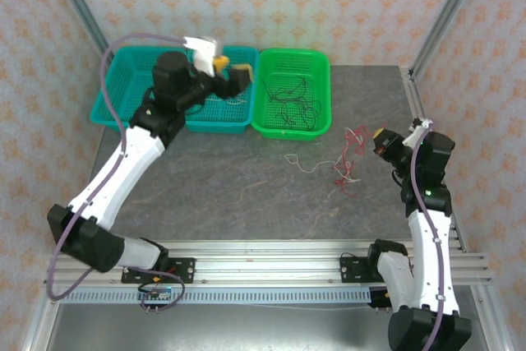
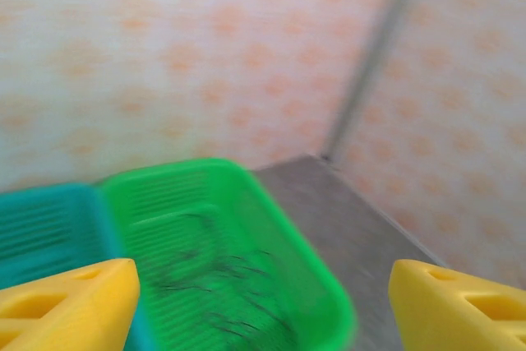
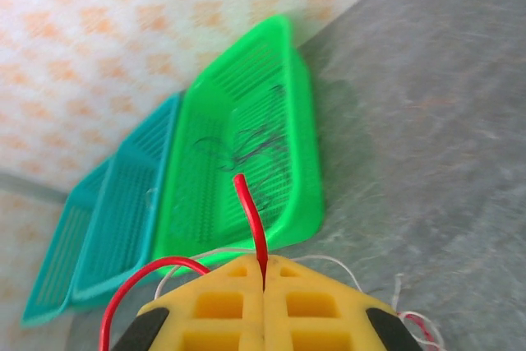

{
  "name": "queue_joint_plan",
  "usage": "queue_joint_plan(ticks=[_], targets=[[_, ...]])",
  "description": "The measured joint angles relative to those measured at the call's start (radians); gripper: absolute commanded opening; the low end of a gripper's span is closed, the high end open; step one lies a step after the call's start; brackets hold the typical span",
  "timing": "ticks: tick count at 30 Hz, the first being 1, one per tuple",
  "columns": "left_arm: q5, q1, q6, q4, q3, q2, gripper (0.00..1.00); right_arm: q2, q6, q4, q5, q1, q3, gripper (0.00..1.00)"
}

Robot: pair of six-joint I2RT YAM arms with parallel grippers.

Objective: Untangle the cables

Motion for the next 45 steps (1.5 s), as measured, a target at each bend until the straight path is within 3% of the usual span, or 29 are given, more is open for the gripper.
queue_joint_plan(ticks=[3,6,13,23,25,27,30,32,34,45], targets=[[0.074,-0.145,0.112,0.035,-0.139,-0.047,0.8,0.017,-0.026,-0.009,-0.081,0.044,0.051,0.0],[0.114,-0.217,0.16,0.068,-0.266,-0.04,0.8,0.029,-0.026,-0.006,-0.146,0.076,0.082,0.0],[0.137,-0.285,0.205,0.169,-0.328,0.083,0.81,0.051,-0.021,0.003,-0.211,0.178,0.139,0.0],[0.215,-0.314,0.165,0.37,-0.201,0.346,0.84,0.083,-0.021,0.003,-0.214,0.289,0.176,0.0],[0.233,-0.314,0.136,0.41,-0.187,0.367,0.76,0.084,-0.021,0.003,-0.212,0.294,0.176,0.0],[0.241,-0.314,0.114,0.435,-0.174,0.378,0.62,0.084,-0.021,0.003,-0.207,0.297,0.176,0.0],[0.246,-0.314,0.094,0.455,-0.164,0.382,0.36,0.084,-0.021,0.003,-0.198,0.297,0.176,0.0],[0.243,-0.314,0.086,0.454,-0.161,0.382,0.13,0.084,-0.022,0.003,-0.19,0.297,0.176,0.0],[0.231,-0.314,0.082,0.447,-0.159,0.381,0.0,0.084,-0.023,0.003,-0.175,0.297,0.176,0.0],[0.193,-0.27,-0.025,0.433,-0.163,0.265,0.0,-0.03,-0.063,-0.007,0.193,0.298,0.097,0.0]])
